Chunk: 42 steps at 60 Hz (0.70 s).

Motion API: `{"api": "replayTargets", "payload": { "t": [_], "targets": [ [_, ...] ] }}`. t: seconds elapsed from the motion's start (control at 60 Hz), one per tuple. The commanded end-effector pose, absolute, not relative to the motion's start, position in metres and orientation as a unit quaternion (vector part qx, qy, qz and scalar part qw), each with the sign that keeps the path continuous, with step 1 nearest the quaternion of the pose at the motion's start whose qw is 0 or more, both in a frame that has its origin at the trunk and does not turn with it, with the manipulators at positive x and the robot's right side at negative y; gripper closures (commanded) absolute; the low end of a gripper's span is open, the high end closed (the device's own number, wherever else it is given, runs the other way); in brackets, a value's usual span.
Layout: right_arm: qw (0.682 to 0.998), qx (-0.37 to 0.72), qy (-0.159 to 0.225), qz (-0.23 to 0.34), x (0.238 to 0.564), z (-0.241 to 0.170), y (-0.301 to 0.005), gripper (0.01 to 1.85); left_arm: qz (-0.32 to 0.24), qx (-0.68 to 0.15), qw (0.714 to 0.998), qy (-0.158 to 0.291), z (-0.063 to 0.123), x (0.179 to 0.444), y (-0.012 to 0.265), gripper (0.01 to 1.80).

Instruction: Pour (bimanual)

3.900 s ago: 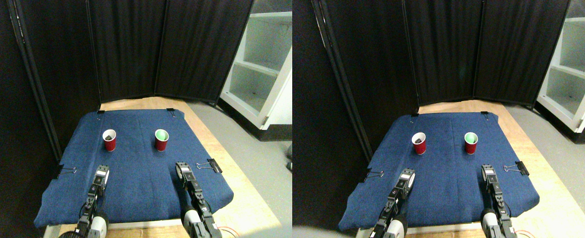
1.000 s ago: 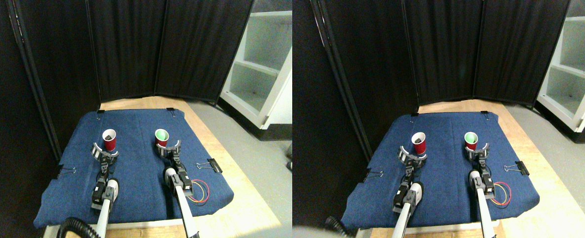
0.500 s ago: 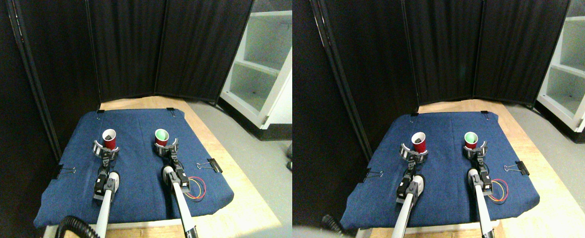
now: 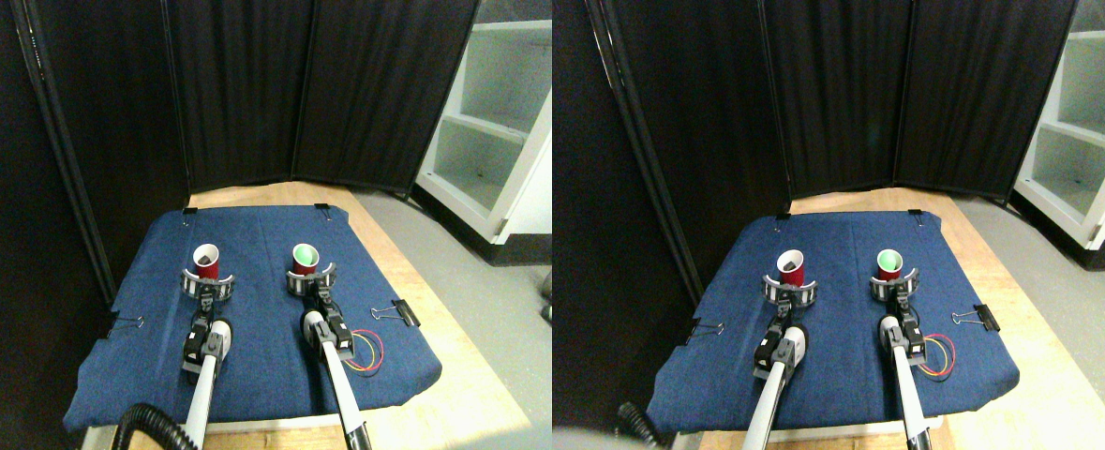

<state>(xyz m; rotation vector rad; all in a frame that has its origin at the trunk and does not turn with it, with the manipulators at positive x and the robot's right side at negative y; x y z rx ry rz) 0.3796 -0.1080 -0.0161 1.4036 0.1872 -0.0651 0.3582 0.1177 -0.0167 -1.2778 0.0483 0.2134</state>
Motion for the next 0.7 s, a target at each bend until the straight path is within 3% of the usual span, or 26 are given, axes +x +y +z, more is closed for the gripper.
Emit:
{"api": "replayTargets", "payload": {
  "t": [0.017,0.333,0.417,0.7],
  "targets": [
    [0.759,0.646,0.078,-0.023,0.383,-0.011,-0.106,0.65,0.080,-0.621,0.780,0.007,-0.013,0.362,0.116,0.62],
    [0.738,0.669,0.081,-0.031,0.384,-0.009,-0.103,0.70,0.074,-0.631,0.772,0.017,-0.023,0.374,0.126,0.56],
    [0.733,0.675,0.082,-0.029,0.384,-0.011,-0.102,0.79,0.071,-0.640,0.764,0.026,-0.026,0.377,0.127,0.55],
    [0.715,0.693,0.084,-0.025,0.383,-0.012,-0.102,0.78,0.068,-0.631,0.772,0.039,-0.029,0.384,0.131,0.54]
  ]
}}
